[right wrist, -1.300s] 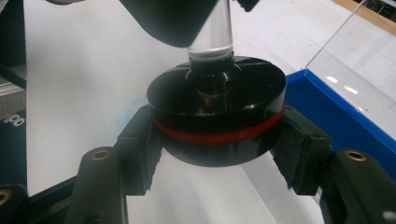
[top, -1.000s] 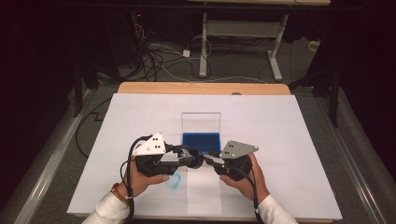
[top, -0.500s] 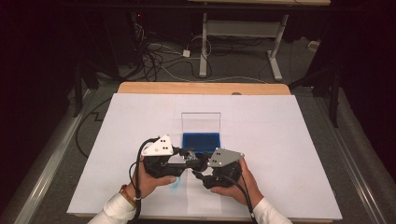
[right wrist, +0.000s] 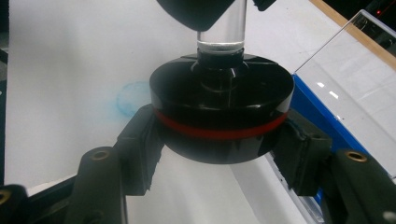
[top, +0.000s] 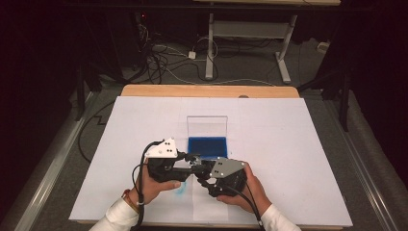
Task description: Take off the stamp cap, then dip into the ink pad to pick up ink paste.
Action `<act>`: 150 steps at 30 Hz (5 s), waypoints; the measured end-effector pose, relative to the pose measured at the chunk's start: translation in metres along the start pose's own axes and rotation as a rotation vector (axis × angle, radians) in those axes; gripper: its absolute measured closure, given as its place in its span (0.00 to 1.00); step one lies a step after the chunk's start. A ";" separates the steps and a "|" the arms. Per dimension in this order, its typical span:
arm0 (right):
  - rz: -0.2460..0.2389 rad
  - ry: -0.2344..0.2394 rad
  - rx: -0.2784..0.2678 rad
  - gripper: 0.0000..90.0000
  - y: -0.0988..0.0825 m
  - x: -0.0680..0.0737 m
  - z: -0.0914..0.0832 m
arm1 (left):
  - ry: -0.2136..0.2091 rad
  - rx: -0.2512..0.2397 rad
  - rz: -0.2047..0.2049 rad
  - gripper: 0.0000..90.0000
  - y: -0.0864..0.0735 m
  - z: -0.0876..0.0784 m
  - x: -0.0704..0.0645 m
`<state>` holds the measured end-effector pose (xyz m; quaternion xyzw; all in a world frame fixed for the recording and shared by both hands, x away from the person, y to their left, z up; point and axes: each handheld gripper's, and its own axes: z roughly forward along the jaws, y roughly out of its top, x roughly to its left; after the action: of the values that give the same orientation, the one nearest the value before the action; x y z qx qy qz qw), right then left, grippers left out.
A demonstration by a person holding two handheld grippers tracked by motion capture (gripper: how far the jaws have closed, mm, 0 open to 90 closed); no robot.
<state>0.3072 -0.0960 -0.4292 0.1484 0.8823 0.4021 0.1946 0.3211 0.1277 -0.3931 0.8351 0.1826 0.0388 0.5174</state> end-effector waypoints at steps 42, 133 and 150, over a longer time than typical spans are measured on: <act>-0.039 0.062 0.075 0.44 0.003 0.017 0.007 | -0.028 -0.041 -0.012 0.61 0.002 -0.009 0.004; 0.235 -0.261 -0.057 0.44 -0.091 -0.030 -0.120 | 0.197 0.076 0.038 0.61 0.060 0.052 0.069; 0.230 -0.252 -0.050 0.44 -0.092 -0.030 -0.118 | 0.192 0.085 0.002 0.61 0.042 0.086 0.083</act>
<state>0.2690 -0.2435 -0.4220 0.2925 0.8179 0.4218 0.2600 0.4315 0.0662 -0.4061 0.8489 0.2319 0.1114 0.4617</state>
